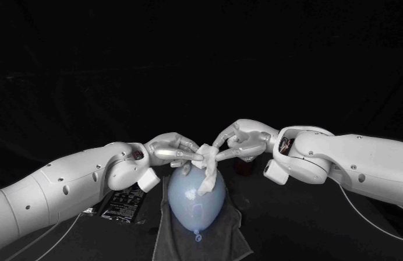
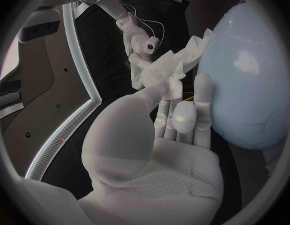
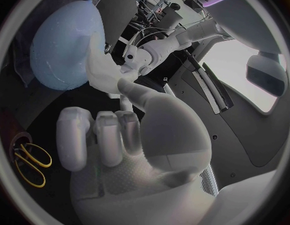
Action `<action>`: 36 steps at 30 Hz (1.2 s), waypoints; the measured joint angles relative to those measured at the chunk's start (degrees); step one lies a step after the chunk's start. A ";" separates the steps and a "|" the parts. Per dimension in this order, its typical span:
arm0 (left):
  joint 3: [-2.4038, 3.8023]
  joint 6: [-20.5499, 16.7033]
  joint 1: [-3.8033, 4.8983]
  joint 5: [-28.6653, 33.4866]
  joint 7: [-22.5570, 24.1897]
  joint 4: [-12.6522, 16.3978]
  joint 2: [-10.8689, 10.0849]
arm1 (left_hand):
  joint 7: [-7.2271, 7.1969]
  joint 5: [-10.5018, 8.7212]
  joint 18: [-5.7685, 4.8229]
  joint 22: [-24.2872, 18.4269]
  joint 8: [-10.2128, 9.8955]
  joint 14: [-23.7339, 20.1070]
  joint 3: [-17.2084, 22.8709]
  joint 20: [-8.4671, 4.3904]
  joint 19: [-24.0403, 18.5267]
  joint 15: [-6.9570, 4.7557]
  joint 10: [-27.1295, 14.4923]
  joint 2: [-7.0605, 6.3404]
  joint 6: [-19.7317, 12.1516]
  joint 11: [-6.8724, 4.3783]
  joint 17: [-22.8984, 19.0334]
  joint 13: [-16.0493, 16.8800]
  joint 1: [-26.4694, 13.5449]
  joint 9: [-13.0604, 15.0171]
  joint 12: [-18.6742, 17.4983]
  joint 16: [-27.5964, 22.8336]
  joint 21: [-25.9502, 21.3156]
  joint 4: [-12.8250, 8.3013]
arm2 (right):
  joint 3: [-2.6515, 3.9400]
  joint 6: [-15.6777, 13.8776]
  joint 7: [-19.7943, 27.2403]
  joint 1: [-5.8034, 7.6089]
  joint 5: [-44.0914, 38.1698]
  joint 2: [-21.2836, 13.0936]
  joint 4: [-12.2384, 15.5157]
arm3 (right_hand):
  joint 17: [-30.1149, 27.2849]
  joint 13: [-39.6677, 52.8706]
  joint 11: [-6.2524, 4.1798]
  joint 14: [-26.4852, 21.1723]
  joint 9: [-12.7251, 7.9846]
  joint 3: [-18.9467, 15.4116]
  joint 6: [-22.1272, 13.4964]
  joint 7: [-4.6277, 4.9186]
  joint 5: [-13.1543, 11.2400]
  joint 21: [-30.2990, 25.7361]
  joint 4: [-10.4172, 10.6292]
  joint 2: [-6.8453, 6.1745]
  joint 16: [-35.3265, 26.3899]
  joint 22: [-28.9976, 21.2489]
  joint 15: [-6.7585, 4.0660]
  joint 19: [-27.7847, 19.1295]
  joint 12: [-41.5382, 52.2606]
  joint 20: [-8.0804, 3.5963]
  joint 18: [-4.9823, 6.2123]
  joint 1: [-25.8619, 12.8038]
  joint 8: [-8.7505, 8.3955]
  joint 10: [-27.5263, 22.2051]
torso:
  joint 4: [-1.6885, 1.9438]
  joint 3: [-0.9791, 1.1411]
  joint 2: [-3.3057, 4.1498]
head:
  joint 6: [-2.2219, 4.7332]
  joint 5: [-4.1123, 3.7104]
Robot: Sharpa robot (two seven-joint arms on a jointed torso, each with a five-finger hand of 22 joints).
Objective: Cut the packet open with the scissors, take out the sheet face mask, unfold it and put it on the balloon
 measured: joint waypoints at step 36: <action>-0.27 1.37 18.33 -12.24 -4.67 -0.92 0.00 | -0.54 0.03 -0.49 3.37 1.54 1.05 1.82 -0.61 2.29 -1.01 0.64 -0.72 -1.77 -0.80 1.29 2.08 0.05 0.00 4.27 0.22 1.82 0.87 | 0.48 -23.86 -5.17 1.23 -6.92 2.43 -1.95 | 0.00 0.02 -0.12 -0.01 0.40 0.55 -0.02 -0.28 -0.03 -0.32 -0.55 -0.15 -0.03 -0.01 0.01 -0.11 -0.01 0.10 -0.01 -0.13 0.38 -0.12 | 0.10 0.75 -0.86 | 0.55 0.62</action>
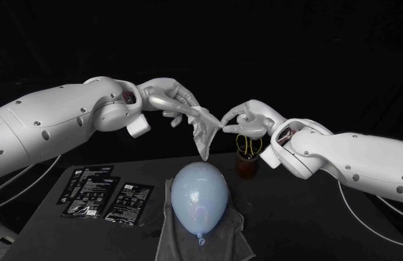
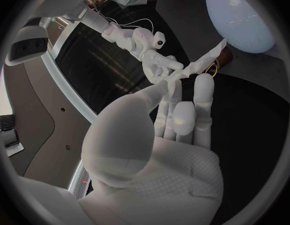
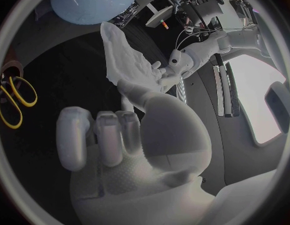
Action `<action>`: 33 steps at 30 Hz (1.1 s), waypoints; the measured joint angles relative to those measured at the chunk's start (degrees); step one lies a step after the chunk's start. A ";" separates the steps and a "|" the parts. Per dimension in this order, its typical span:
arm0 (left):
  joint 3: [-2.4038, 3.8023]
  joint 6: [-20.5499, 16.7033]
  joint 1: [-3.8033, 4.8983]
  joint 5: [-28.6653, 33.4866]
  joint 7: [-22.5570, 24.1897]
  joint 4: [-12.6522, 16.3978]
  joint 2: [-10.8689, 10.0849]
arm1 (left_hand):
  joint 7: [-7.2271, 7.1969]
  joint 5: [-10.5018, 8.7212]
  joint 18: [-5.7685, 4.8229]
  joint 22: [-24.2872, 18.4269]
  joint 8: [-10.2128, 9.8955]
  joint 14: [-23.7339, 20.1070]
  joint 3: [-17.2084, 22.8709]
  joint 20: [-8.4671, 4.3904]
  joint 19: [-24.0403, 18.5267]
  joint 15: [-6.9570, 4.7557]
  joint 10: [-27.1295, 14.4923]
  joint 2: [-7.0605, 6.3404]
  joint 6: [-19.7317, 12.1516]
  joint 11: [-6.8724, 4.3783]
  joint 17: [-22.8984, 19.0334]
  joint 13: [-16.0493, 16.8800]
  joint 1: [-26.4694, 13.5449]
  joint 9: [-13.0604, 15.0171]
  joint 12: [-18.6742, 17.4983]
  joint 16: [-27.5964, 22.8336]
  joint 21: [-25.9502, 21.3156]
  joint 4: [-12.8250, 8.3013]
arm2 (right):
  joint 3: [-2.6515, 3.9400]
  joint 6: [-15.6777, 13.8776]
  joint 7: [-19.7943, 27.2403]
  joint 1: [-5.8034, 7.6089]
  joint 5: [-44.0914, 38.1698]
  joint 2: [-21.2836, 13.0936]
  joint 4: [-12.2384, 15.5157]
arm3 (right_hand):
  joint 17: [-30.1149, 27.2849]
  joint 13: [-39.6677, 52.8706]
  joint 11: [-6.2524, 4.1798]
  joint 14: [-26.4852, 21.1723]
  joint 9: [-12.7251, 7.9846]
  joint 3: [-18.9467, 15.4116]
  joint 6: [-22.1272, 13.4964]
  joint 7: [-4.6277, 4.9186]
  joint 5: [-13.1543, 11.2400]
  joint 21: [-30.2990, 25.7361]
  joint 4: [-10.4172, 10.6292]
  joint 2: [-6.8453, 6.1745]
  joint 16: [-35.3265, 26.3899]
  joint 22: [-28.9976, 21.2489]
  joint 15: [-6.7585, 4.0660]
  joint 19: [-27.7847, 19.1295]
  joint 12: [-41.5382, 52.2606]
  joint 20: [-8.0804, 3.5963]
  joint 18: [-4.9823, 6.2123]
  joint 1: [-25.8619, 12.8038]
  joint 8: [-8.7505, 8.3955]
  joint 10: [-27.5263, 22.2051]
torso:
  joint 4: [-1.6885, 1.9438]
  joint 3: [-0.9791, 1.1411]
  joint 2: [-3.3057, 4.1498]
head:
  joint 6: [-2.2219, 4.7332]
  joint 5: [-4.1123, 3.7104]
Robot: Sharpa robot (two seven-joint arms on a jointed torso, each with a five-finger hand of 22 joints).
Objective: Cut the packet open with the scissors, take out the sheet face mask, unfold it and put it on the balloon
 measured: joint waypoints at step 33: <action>-2.67 2.37 -2.94 8.08 -3.88 14.51 -9.26 | -0.29 -0.02 -0.42 0.05 0.84 0.09 0.15 0.01 -0.02 0.10 -0.01 -0.31 -0.30 0.01 -0.46 -0.03 -0.30 0.01 0.21 -0.01 0.00 0.16 | -1.39 3.46 1.54 -0.94 9.50 -10.33 16.51 | -0.04 0.00 -0.05 -0.02 0.01 0.32 0.13 0.13 0.01 -0.01 0.01 -0.22 0.01 0.02 0.02 -0.01 0.00 0.01 -0.01 -0.21 0.12 -0.05 | 0.14 -0.01 -0.31 | 0.90 -0.80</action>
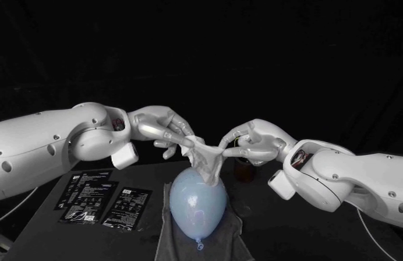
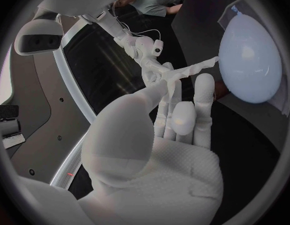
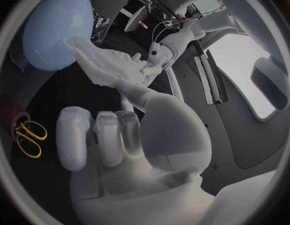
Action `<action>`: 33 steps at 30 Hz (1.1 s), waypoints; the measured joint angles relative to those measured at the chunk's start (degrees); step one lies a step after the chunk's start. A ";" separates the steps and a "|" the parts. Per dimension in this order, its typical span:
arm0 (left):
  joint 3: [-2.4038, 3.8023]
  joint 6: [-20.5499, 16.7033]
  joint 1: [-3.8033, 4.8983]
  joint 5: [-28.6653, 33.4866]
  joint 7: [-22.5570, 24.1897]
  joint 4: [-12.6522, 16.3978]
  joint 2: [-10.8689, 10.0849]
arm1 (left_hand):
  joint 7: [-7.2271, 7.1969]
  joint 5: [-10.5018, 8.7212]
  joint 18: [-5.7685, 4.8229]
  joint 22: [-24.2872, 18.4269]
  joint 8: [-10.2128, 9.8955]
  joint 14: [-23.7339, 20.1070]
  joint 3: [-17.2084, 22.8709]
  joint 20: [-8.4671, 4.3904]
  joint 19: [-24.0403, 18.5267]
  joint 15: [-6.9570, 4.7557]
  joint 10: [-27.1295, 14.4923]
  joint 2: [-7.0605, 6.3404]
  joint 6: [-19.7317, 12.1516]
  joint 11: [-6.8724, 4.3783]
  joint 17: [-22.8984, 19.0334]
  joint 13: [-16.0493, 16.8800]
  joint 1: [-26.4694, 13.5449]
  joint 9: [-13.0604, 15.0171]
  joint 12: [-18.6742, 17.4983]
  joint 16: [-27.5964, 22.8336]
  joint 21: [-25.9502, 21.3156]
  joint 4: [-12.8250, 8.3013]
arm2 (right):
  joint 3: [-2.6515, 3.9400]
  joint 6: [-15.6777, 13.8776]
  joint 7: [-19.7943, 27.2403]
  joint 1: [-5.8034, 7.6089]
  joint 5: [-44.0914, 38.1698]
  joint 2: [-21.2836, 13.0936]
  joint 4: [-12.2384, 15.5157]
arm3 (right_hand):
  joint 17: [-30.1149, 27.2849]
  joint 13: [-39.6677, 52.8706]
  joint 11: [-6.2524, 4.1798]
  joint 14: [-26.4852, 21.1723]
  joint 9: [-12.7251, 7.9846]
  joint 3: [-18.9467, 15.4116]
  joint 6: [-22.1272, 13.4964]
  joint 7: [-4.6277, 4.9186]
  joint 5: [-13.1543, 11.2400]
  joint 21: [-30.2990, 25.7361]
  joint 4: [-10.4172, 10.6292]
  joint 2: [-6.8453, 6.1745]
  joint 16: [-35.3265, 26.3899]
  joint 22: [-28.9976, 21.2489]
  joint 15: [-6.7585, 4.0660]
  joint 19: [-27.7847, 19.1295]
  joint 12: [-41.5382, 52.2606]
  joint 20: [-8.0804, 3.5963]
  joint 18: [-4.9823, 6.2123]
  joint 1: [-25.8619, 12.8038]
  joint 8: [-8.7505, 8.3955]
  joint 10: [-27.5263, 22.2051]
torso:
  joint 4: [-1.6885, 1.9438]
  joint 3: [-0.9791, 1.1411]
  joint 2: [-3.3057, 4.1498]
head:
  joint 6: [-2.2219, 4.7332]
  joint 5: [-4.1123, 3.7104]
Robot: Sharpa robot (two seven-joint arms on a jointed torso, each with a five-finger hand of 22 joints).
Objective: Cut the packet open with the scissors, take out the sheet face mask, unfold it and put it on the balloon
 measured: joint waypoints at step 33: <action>-1.95 -13.73 -13.82 5.32 -1.77 -0.14 -1.60 | 2.00 0.07 0.49 -0.33 -5.13 -0.22 7.45 0.43 -0.43 0.25 -3.08 -1.40 -4.70 1.36 -1.39 0.86 1.90 5.72 4.11 -0.38 0.51 0.63 | -1.15 -0.80 -1.37 -10.94 0.17 6.14 -7.10 | -0.01 0.00 -0.05 -0.09 0.05 0.06 -0.18 -0.08 0.00 -0.62 -0.07 0.02 0.02 0.02 0.09 -0.01 0.00 0.01 0.00 -0.48 0.17 -0.05 | -0.07 -0.09 2.06 | -12.00 1.09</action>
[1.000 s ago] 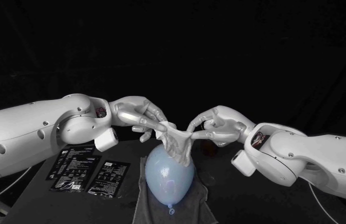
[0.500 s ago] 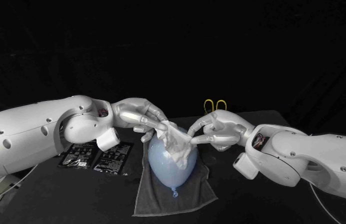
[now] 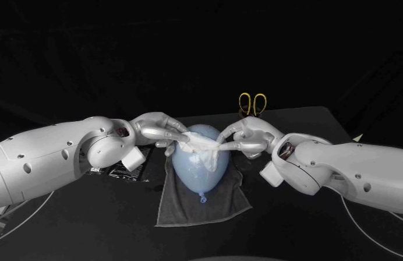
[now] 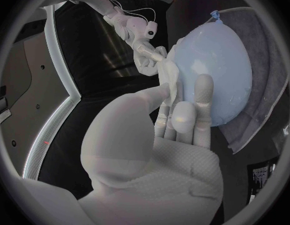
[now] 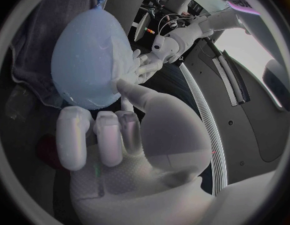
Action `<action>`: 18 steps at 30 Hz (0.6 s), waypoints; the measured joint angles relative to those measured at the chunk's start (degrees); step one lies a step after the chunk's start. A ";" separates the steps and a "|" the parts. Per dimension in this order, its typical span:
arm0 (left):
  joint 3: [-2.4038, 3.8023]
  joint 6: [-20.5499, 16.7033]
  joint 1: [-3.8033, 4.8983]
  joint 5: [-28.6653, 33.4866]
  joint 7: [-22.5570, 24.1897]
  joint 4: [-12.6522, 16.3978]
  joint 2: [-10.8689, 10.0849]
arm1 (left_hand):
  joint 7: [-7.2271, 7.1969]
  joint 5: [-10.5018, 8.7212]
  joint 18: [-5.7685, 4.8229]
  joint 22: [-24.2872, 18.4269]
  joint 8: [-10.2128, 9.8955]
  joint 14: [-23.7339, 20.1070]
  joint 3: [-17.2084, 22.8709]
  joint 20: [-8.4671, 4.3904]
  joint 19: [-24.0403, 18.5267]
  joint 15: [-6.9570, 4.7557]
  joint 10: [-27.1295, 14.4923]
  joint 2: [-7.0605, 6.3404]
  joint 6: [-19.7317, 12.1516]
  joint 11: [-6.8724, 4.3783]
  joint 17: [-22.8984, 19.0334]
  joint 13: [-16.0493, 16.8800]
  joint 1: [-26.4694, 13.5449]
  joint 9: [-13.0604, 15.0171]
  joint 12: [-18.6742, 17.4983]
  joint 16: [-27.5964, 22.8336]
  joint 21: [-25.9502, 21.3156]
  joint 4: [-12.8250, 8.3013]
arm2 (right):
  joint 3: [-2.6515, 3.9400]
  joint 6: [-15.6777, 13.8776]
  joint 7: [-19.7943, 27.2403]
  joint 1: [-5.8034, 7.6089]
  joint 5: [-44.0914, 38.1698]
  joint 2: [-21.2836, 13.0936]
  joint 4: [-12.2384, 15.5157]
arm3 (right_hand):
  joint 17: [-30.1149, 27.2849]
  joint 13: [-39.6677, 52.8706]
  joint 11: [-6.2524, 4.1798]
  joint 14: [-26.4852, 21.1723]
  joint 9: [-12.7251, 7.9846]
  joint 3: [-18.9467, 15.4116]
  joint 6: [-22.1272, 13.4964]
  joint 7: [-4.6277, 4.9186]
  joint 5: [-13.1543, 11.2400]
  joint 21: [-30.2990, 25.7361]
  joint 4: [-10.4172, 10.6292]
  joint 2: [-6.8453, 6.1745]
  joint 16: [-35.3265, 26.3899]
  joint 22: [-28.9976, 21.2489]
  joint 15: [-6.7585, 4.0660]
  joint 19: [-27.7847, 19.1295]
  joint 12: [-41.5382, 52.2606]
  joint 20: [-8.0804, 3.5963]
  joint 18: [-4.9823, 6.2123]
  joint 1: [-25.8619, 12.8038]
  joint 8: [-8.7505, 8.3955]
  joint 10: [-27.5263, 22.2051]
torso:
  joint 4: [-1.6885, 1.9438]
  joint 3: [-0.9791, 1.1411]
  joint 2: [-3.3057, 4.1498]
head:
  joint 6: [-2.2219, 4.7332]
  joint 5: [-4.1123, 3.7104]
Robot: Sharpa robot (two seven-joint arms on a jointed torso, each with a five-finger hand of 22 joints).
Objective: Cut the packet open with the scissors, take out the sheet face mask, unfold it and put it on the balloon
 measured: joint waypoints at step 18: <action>0.27 -5.49 -0.42 -0.39 5.16 -0.45 0.00 | 0.49 -0.03 0.02 4.86 -4.92 -0.63 5.68 0.08 -3.18 0.59 -9.96 -1.39 -1.16 0.97 1.86 5.18 1.37 -3.54 11.03 0.29 6.56 -2.52 | 0.12 -6.81 2.40 -0.08 -0.78 0.62 -1.24 | 0.05 0.00 0.00 0.00 0.32 0.25 -0.14 -0.08 0.00 -0.84 -0.26 -0.23 0.05 -0.04 0.00 0.00 -0.24 0.00 0.00 -0.22 0.02 0.00 | -0.17 0.16 1.24 | -0.51 -0.30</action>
